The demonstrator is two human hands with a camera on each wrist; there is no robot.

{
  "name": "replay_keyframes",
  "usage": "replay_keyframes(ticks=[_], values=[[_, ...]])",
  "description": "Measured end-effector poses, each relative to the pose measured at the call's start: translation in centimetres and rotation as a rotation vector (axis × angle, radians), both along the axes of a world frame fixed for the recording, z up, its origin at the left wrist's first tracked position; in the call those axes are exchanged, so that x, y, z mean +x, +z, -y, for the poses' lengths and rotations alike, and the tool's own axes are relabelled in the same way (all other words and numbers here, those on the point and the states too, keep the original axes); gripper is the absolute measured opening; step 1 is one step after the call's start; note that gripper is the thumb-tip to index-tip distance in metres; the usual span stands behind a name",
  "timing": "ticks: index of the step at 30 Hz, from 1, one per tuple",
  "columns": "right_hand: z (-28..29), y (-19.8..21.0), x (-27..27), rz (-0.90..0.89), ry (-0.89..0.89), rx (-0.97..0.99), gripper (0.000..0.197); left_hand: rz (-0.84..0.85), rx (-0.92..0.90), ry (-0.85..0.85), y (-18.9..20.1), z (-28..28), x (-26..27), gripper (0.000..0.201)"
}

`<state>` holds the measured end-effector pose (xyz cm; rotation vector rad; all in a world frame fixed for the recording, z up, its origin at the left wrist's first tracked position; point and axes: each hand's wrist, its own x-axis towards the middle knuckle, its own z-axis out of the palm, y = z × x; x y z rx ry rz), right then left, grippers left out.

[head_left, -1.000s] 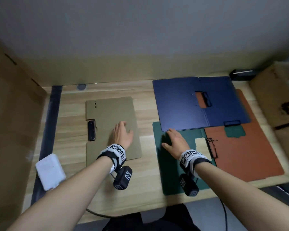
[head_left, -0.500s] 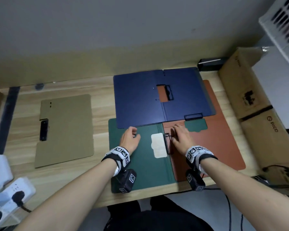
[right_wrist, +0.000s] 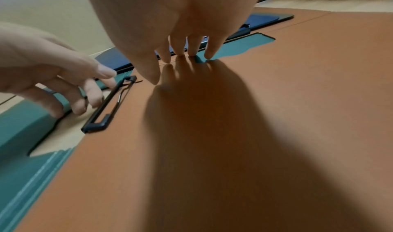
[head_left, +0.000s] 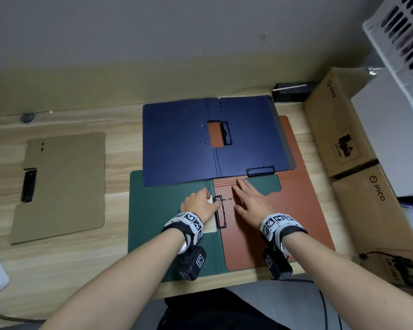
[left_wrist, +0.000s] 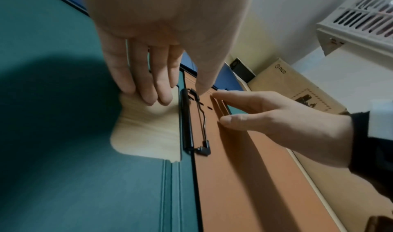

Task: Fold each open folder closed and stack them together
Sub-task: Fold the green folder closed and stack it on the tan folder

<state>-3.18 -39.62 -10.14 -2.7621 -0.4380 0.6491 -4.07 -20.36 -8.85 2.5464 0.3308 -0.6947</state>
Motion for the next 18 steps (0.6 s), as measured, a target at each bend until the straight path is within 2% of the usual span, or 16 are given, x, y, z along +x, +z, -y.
replay_keyframes(ticks=[5,10,18], values=[[0.7,-1.2,-0.4,-0.003,0.058,-0.030,0.081,0.037,0.177,-0.166,-0.7,1.4,-0.1,0.047],[0.7,-1.4,-0.6,0.007,0.098,-0.061,0.086,0.063,0.279,-0.282,-0.8,2.2,-0.3,0.051],[0.7,-1.8,-0.7,0.078,0.146,-0.155,0.091,0.043,0.287,-0.347,0.5,3.2,0.0,0.029]])
